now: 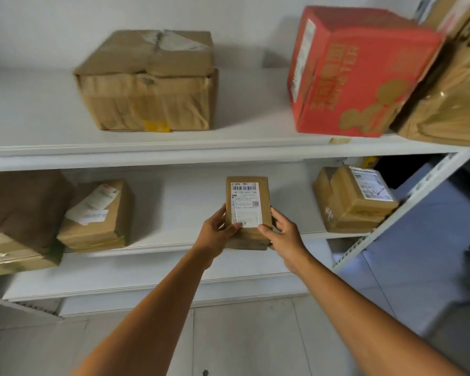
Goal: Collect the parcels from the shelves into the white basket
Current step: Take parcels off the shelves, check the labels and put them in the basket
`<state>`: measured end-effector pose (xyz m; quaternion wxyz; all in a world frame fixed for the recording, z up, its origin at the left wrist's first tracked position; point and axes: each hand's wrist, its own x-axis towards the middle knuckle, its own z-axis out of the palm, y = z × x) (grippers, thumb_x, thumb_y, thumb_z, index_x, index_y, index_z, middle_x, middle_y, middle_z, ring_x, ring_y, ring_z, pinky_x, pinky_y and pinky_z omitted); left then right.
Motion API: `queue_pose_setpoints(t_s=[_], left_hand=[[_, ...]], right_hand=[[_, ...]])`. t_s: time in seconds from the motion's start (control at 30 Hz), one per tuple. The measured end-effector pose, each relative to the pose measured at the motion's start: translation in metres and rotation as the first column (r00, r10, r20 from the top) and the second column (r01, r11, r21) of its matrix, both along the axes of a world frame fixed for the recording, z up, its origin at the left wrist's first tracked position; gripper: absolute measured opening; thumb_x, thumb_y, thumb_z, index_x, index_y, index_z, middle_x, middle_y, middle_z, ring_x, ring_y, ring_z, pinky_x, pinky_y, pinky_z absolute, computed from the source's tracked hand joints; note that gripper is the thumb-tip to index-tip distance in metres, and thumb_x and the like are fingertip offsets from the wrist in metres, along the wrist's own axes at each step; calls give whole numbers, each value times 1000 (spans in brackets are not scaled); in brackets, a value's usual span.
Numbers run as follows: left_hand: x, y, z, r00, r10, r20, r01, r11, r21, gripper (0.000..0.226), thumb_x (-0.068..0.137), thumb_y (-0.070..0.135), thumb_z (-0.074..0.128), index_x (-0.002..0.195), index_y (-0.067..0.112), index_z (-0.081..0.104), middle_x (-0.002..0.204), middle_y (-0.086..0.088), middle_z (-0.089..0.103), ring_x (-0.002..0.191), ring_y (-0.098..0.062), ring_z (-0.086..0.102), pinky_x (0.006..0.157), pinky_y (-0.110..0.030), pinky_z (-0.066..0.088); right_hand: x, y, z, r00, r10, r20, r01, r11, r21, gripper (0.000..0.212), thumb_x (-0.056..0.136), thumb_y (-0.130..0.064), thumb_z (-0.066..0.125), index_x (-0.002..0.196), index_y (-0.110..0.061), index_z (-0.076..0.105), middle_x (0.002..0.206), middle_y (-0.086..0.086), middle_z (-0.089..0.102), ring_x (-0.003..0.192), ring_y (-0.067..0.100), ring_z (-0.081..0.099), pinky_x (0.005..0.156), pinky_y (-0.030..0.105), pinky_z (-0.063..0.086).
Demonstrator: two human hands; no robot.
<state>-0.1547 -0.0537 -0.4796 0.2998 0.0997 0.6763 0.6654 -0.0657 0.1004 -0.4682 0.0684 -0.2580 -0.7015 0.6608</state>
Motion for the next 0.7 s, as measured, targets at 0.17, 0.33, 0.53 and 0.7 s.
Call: queue_pose_setpoints(t_s=[0.17,0.33,0.53,0.7], left_hand=[[-2,81,-34,999,-42,10,42,999,-11,60,89,12,65,141,34,43,104,22,68,102,-5,64,85,-23,55],[-9,139,-61,998,-61,14,61,997,-45,60,91,14,63,143,33,40,106,19,64,109,-16,61,92,-33,53],[-16,187,-78,999,-45,9,46,997,-68,63,91,17,63,145,34,35,118,9,60,115,-21,58,101,-40,48],[-25,196,-78,997,-59,-43,51,984,-169,64,90,28,64,146,34,33,130,1,58,116,-24,58,98,-39,50]], right_hand=[[1,78,-34,999,-36,41,36,999,6,51,92,-9,62,136,-32,50,126,-9,63,121,17,55,100,45,49],[-7,139,-59,995,-43,88,46,999,-23,50,93,-8,60,134,-34,50,119,-15,63,115,12,56,79,25,49],[-20,183,-78,985,-91,145,95,995,-17,58,94,-8,59,146,-24,38,135,-3,57,125,18,52,105,45,43],[-28,191,-76,982,-68,179,51,994,99,53,95,-14,58,144,-21,41,135,-1,57,123,19,52,104,44,45]])
